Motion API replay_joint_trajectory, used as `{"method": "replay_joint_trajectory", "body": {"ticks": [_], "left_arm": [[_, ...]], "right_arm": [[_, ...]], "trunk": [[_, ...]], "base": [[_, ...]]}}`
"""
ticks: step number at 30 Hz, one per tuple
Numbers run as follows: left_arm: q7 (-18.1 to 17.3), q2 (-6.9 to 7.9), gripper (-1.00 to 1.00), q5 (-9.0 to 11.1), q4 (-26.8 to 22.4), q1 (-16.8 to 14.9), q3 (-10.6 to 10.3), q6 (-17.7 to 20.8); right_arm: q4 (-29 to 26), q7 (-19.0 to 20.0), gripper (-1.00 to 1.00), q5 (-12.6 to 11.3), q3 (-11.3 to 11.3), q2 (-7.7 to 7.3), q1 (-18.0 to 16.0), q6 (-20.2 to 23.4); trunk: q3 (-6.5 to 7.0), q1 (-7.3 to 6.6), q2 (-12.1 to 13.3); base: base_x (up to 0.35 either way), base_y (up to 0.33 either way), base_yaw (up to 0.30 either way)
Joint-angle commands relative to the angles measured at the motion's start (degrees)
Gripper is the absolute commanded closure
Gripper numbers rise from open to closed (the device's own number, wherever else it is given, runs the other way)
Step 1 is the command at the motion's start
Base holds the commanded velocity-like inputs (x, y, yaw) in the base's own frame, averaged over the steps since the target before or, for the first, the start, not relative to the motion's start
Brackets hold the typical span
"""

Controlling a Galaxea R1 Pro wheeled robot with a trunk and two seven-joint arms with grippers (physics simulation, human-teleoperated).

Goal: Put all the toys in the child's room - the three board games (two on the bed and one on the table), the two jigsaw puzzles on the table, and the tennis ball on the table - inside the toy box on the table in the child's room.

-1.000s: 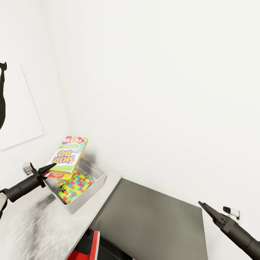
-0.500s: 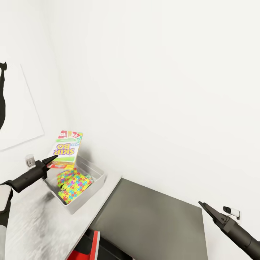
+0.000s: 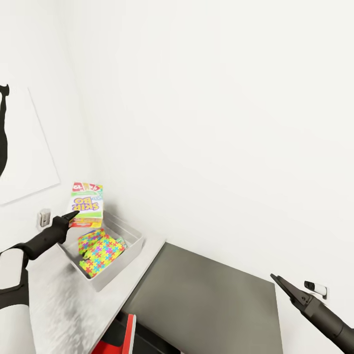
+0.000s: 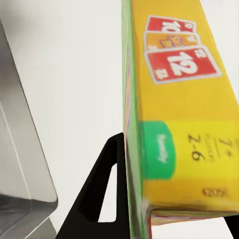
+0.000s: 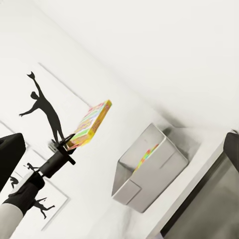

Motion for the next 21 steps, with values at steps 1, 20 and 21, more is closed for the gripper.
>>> {"method": "replay_joint_trajectory", "body": {"ticks": [1, 20, 21], "left_arm": [[0.55, -0.41, 1.00, -0.05, -0.11, -0.07, 0.17, -0.27], [16.46, -7.28, 1.00, -0.14, -0.30, -0.07, -0.13, -12.46], [18.53, -7.56, 1.00, -0.08, -0.27, -0.07, -0.17, -13.70]], "right_arm": [[0.01, 0.11, -1.00, -0.19, -0.02, -0.01, -0.04, 0.55], [0.01, 0.11, -1.00, -0.19, -0.02, 0.03, -0.04, 0.55], [0.01, 0.14, -1.00, -0.19, -0.02, 0.00, -0.04, 0.55]], "trunk": [[-0.10, 0.03, -0.11], [-0.10, 0.03, -0.11], [-0.10, 0.03, -0.11]], "base": [[0.000, 0.000, 0.000], [0.000, 0.000, 0.000], [0.000, 0.000, 0.000]]}}
